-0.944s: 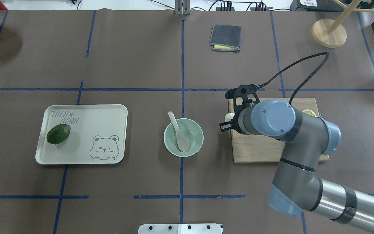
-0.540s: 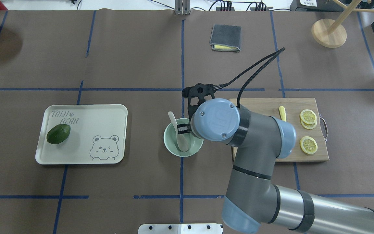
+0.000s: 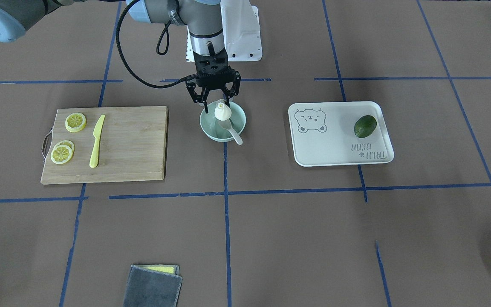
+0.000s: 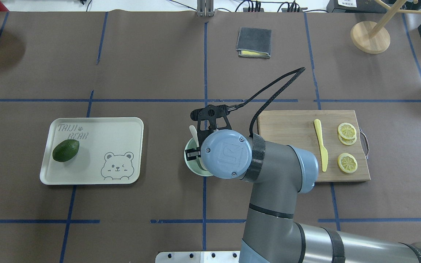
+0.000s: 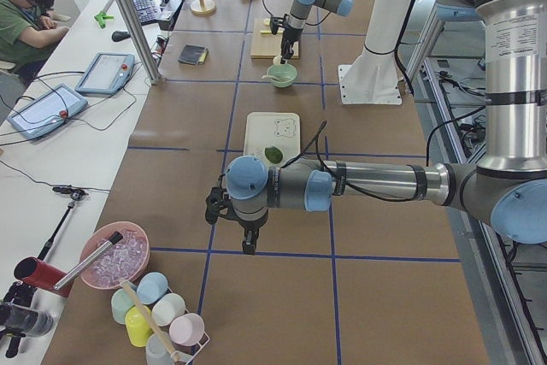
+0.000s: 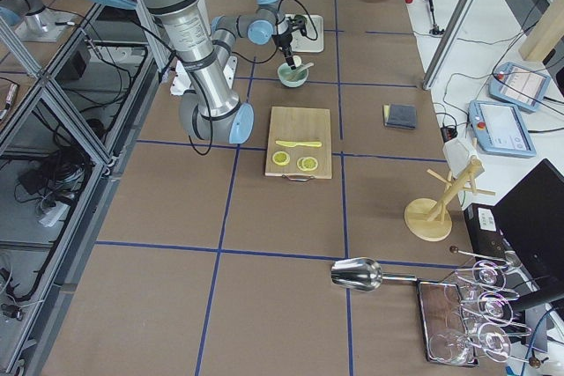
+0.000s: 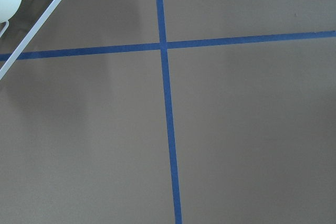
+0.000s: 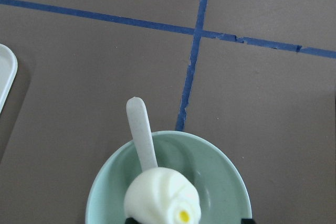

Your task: Put spoon and bun in bowl

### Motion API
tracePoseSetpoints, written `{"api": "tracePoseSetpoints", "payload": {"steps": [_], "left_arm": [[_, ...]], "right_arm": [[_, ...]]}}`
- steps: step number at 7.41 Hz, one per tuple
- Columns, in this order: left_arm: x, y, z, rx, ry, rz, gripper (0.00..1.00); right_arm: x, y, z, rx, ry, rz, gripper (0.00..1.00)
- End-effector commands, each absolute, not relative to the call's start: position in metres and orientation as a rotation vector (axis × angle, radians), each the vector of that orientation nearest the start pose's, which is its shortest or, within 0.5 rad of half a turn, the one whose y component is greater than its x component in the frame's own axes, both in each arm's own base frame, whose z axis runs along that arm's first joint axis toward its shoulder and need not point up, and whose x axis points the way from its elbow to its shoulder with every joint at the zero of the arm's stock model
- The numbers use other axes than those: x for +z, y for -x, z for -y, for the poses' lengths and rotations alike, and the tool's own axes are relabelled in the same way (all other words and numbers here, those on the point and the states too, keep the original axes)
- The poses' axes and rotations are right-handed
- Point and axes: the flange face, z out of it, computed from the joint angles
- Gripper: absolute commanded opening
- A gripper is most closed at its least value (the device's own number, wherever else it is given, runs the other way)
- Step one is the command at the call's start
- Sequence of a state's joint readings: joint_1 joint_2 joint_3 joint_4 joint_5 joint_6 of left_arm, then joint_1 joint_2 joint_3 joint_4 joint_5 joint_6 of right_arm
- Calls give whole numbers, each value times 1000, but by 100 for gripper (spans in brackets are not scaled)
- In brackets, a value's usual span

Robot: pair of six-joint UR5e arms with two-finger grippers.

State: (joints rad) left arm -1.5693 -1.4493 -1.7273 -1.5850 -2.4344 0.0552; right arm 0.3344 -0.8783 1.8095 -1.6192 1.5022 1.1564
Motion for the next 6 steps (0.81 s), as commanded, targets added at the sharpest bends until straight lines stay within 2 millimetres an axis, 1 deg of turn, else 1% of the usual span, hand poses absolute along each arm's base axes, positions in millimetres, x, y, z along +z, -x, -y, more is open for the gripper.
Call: {"api": "tracePoseSetpoints", "payload": {"steps": [1,2,3,4,5,6], "left_arm": [[630,57,445,76,-72,-862,100],[630,57,445,76,-72,-862,100],[630,58,445,74,-73,-862,100],[630,57,444,75,-71,-862,100],[629,57,444,76,-72,-862,100],[630,57,444,76,-71,-860,100]], "right_arm": [[158,556,342,-54,-390,804,100],[155,545,345,-56,-375,793,100],[148,524,355,-70,-366,785,100],[148,501,377,-89,-352,777,100],[153,473,409,-120,-341,775,100],[174,431,448,-171,-331,758,100]]}}
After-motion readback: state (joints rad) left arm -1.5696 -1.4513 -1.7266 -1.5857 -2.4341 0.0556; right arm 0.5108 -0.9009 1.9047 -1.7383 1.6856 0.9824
